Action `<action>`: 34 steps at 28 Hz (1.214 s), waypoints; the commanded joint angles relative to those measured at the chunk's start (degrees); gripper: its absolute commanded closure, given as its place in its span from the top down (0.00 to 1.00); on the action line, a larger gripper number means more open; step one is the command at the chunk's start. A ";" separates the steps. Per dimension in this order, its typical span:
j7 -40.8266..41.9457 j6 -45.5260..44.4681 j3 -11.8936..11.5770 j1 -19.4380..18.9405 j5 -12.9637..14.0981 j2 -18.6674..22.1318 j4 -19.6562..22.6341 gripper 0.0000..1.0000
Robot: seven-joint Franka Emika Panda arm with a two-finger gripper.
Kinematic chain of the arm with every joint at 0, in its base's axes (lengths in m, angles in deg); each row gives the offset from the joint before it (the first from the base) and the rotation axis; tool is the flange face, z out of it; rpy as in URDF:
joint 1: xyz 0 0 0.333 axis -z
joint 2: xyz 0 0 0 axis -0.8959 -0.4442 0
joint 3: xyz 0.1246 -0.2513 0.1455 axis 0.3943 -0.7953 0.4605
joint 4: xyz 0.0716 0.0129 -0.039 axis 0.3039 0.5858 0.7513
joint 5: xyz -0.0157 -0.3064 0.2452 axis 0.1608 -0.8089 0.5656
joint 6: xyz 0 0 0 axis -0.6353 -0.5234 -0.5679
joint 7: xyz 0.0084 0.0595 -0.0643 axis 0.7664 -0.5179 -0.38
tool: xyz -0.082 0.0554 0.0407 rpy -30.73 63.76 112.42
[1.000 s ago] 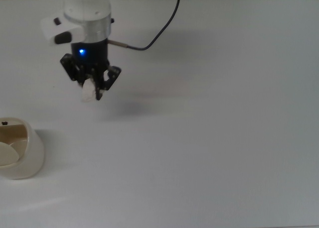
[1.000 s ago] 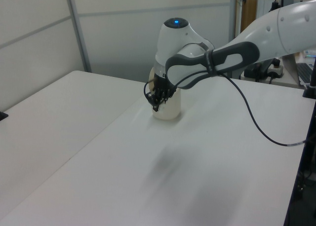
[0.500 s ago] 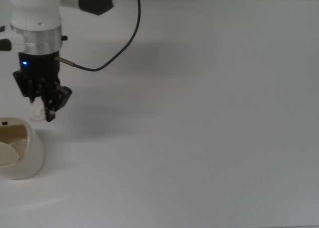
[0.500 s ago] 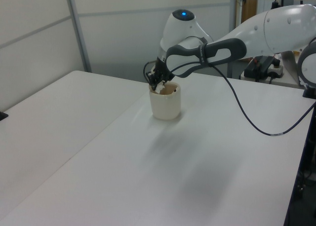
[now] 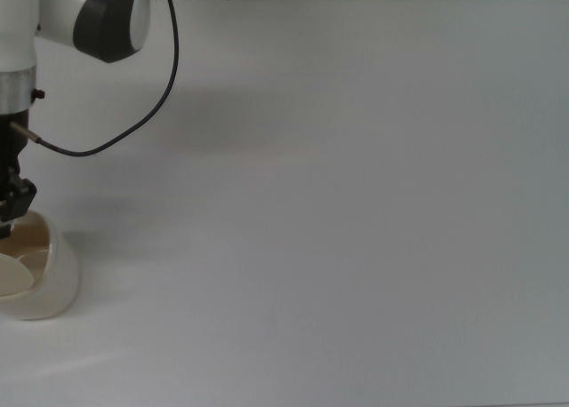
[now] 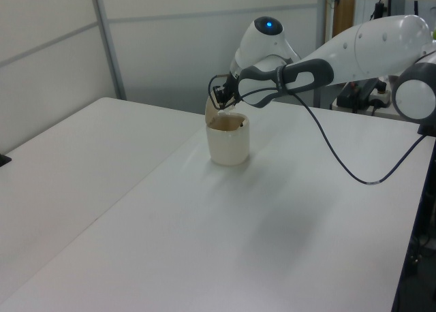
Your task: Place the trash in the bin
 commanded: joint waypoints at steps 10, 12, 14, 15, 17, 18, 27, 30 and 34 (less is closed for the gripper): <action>-7.75 1.87 -2.22 -1.32 -7.78 -3.11 -1.92 1.00; -7.93 1.78 -2.13 -1.32 -8.32 -3.11 -1.92 1.00; -7.93 1.78 -2.13 -1.32 -8.41 -3.11 -1.92 1.00; -7.93 1.78 -2.13 -1.32 -8.41 -3.02 -1.92 1.00; -7.93 1.78 -2.13 -1.32 -8.41 -3.02 -1.92 1.00; -7.93 1.69 -2.13 -1.32 -8.32 -2.94 -1.92 1.00; 2.95 -18.23 1.38 -3.07 -5.25 5.85 0.36 1.00; 9.98 -28.51 3.67 -3.25 -1.56 8.83 0.19 1.00; 15.96 -38.80 5.34 -3.51 0.81 11.74 0.01 1.00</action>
